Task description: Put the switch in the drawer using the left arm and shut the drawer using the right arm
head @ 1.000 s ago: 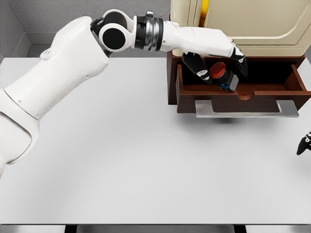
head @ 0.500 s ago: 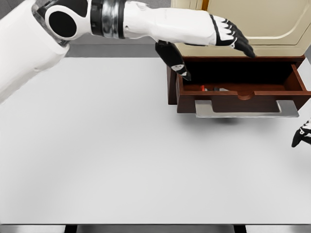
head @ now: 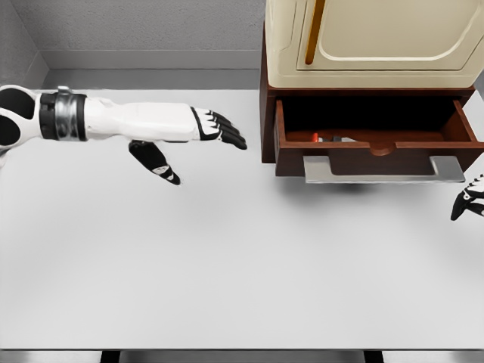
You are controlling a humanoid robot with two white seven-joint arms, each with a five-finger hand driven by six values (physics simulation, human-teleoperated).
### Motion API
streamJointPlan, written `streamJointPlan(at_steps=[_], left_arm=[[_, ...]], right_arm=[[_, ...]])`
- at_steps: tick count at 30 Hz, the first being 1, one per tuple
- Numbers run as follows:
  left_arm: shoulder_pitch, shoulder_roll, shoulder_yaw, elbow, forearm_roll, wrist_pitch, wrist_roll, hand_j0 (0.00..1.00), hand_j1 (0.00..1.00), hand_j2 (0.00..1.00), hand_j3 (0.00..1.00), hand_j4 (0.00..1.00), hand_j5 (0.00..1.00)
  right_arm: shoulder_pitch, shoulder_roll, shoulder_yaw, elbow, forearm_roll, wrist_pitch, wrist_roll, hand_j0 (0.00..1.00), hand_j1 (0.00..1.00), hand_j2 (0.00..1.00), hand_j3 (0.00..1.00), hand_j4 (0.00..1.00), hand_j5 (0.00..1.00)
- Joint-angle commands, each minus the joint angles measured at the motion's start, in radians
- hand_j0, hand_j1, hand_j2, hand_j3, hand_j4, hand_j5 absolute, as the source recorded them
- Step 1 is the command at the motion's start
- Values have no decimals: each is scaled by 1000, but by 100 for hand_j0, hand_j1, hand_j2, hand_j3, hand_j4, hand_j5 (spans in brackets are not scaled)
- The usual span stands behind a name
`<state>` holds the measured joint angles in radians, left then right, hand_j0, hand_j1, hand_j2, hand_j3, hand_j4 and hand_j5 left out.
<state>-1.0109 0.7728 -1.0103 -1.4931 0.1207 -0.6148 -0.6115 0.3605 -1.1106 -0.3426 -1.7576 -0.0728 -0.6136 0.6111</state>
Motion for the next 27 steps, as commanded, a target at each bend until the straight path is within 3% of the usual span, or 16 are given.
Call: streamJointPlan(at_steps=[1,4,9,12,27], left_arm=[[2,-1,4,53,-55,4,1,100,100,100,100,100,100],[46,25,4,-18,-65,4,1,100,100,100,100,100,100],[48,52,4,-38,-70,4,1,100,100,100,100,100,100],[49,57,4,-41,-69,4,1,100,100,100,100,100,100],[49,60,-4,-38,-70,4,1,100,100,100,100,100,100]], right_arm=[[0,-3,5,0,-7,3,0,43,43,43,43,43,43],[-18,-31,30,0,-7,3,0,43,43,43,43,43,43],[-66,-35,80,0,-7,3,0,43,43,43,43,43,43],[-103,-35,128,0,-5,3,0,43,43,43,43,43,43],[-132,-34,143,1,-9,3,0,47,47,47,47,47,47]])
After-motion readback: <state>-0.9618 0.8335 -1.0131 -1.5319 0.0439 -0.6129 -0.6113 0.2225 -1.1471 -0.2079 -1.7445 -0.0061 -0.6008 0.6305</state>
